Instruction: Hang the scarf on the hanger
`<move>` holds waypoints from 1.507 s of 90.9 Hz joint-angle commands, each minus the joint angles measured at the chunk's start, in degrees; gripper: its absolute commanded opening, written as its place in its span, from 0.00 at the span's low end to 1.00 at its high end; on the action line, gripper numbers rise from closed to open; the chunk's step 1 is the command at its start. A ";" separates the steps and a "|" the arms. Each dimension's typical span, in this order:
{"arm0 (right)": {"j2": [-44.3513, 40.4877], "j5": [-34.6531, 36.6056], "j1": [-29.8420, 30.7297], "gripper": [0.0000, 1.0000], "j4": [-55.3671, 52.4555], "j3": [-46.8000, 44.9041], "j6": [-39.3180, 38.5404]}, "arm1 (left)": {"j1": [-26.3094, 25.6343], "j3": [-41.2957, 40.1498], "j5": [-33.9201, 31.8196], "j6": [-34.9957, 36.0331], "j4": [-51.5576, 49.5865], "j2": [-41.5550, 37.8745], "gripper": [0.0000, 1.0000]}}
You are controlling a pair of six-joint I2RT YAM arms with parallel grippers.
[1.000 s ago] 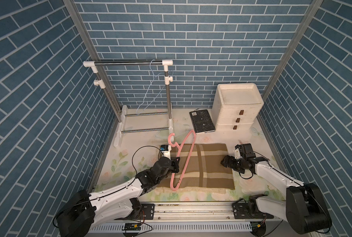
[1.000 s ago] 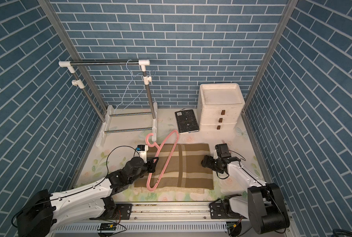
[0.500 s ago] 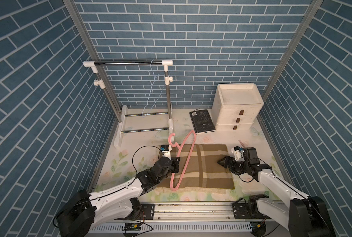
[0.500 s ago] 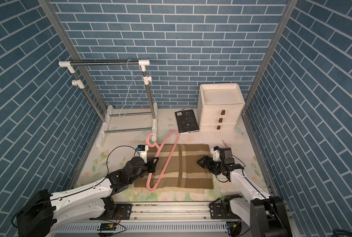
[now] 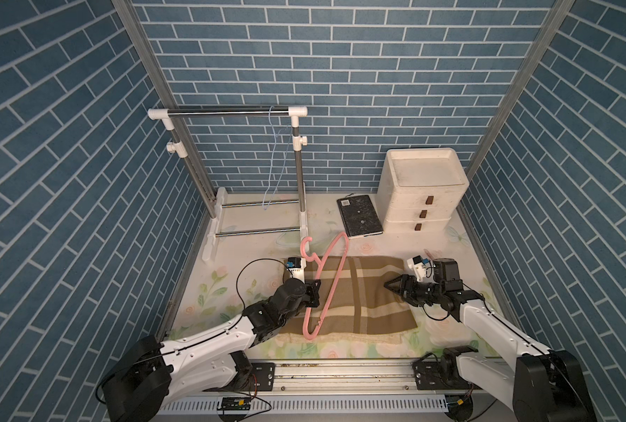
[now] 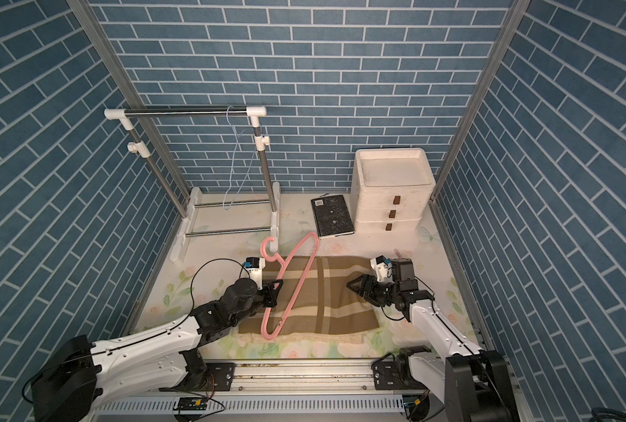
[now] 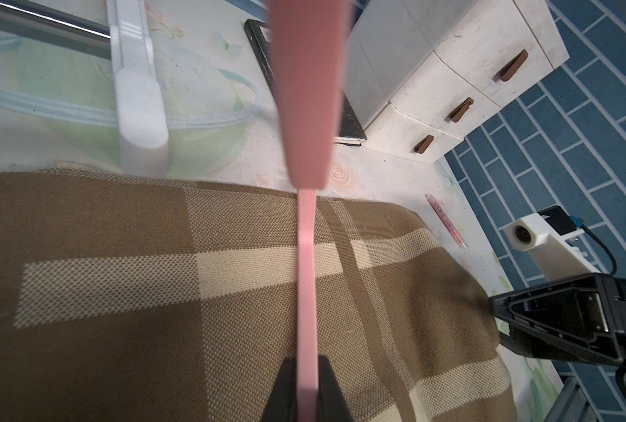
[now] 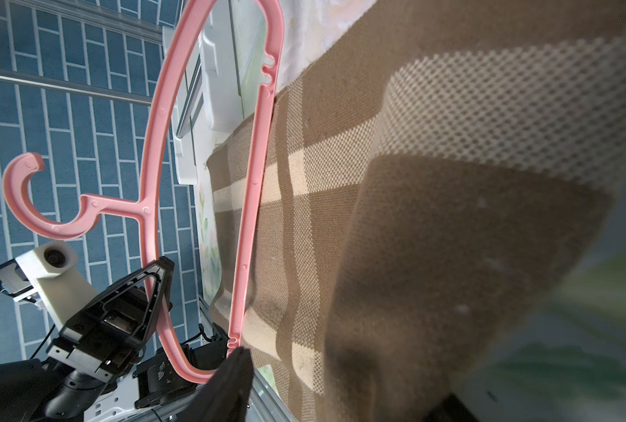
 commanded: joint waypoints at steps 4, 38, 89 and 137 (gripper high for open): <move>-1.07 -2.64 -0.04 0.59 -0.08 2.01 -0.75 | -0.46 1.65 0.35 1.06 -0.76 0.65 0.00; -0.96 -2.33 1.66 0.60 -2.85 7.71 -3.56 | -0.46 1.89 0.42 1.36 -0.85 1.15 0.00; 3.41 1.12 8.92 0.00 2.64 4.39 6.60 | -0.46 2.32 2.07 2.66 -0.08 1.87 0.00; 22.27 12.55 29.27 0.00 54.08 6.29 44.35 | -0.46 2.50 3.96 3.03 2.38 1.47 0.00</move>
